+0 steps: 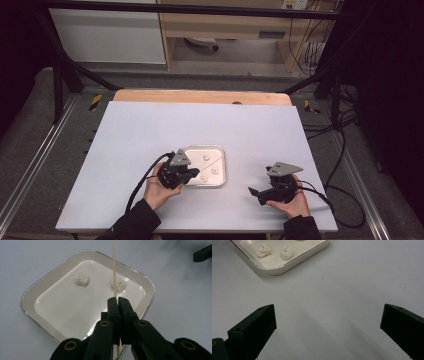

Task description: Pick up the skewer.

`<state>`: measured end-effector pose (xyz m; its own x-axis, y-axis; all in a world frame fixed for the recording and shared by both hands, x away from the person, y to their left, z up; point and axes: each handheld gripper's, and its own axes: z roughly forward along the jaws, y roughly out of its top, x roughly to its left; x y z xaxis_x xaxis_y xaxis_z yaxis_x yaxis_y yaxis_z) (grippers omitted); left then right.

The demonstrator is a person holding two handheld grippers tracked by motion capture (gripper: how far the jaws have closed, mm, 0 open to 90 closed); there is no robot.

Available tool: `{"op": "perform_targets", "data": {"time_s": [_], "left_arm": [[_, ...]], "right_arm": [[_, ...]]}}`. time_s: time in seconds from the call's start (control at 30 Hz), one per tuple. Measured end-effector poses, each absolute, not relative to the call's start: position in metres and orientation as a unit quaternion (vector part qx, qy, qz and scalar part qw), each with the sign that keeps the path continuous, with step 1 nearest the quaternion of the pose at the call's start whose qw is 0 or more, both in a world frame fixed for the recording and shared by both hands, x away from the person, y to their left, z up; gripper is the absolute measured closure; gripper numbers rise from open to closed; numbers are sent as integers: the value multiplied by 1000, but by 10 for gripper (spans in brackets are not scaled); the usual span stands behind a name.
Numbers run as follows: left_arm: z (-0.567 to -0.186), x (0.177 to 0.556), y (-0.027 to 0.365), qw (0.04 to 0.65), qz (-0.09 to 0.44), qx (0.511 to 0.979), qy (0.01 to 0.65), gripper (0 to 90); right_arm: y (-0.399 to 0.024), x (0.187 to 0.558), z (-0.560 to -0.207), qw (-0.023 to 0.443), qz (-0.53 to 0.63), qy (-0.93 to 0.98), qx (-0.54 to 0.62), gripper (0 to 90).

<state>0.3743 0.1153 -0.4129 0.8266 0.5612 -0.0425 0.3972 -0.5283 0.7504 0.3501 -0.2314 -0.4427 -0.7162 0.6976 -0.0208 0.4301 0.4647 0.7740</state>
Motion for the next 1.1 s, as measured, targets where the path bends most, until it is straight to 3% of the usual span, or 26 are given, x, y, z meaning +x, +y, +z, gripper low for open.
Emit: {"op": "perform_targets", "data": {"time_s": [0.5,0.9,1.1], "left_arm": [[-406,366,98,390,109,881,246,886],[-400,364,79,382,104,890,224,886],[-401,365,64,367,101,900,210,887]], "right_arm": [[-200,348,-427,259,334,874,241,52],[-181,347,-413,296,322,881,182,89],[-176,345,-411,317,310,884,148,156]]}}
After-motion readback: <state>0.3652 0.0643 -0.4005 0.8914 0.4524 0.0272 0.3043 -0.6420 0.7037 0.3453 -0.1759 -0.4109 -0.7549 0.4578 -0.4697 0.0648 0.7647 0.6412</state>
